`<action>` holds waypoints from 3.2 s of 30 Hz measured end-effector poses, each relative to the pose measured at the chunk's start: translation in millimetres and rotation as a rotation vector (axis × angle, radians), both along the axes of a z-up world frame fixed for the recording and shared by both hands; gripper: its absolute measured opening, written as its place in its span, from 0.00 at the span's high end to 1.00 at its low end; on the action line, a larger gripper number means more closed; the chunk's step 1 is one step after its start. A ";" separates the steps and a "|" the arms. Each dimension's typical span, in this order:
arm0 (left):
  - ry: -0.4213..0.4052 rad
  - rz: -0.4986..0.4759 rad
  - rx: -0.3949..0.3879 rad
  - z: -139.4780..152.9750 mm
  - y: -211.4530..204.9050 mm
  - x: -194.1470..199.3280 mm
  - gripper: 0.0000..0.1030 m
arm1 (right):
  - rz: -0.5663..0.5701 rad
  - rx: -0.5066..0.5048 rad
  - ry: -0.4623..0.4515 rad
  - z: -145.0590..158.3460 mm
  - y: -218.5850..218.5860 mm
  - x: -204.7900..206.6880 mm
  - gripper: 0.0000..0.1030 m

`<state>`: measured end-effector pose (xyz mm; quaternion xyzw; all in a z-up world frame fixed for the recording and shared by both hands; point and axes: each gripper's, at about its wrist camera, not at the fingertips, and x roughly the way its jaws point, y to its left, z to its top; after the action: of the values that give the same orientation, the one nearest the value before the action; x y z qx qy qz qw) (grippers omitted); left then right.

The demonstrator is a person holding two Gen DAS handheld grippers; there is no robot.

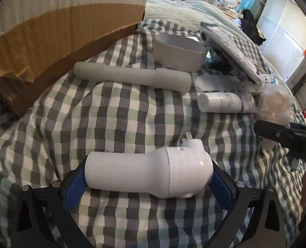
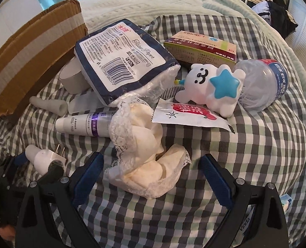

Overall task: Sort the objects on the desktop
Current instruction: 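Grasp the white plastic bottle with the left gripper while the right grasps the lace cloth, then carry the bottle and lace cloth over the cardboard box and release them inside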

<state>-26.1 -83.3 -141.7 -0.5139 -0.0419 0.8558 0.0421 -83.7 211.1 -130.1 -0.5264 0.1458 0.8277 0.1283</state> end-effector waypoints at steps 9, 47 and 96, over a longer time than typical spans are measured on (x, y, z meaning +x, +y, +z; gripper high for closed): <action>-0.003 -0.046 -0.053 0.6 6.2 7.0 0.03 | 0.022 0.048 -0.046 -2.7 -2.4 2.1 0.70; 0.339 0.090 0.060 212.5 -46.7 -33.3 0.03 | 0.219 0.035 0.285 188.7 -45.0 -23.8 0.73; 0.301 0.299 -0.075 181.7 -165.5 -99.6 0.01 | 0.365 -0.015 0.356 194.1 -130.6 -222.5 0.37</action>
<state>-125.7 -248.8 40.0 -0.3696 -0.0791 0.9205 -0.0987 -306.2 80.5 64.0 -0.3907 0.0747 0.9158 -0.0549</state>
